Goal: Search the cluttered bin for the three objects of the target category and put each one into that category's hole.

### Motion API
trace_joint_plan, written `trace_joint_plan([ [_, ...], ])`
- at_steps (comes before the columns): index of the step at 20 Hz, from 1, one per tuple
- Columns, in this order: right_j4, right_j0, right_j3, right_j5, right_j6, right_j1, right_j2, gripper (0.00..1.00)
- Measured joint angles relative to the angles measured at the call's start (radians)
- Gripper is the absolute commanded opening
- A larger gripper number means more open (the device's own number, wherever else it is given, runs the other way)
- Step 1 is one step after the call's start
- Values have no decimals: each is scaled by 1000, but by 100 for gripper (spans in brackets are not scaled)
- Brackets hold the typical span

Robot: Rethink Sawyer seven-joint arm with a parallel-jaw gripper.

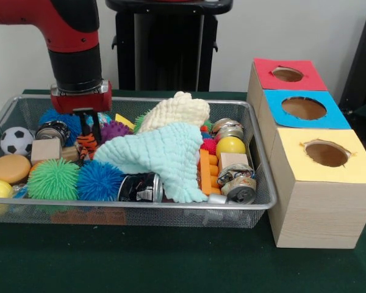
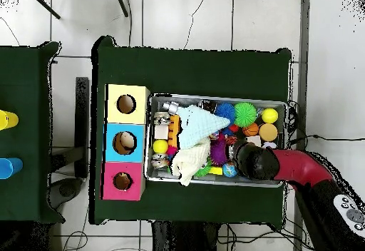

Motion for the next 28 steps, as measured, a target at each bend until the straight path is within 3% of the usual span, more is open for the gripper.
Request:
trace_joint_plan([
  [9,84,38,45,8,0,-82,-11,0],
  [28,277,133,84,179,0,-323,-46,0],
])
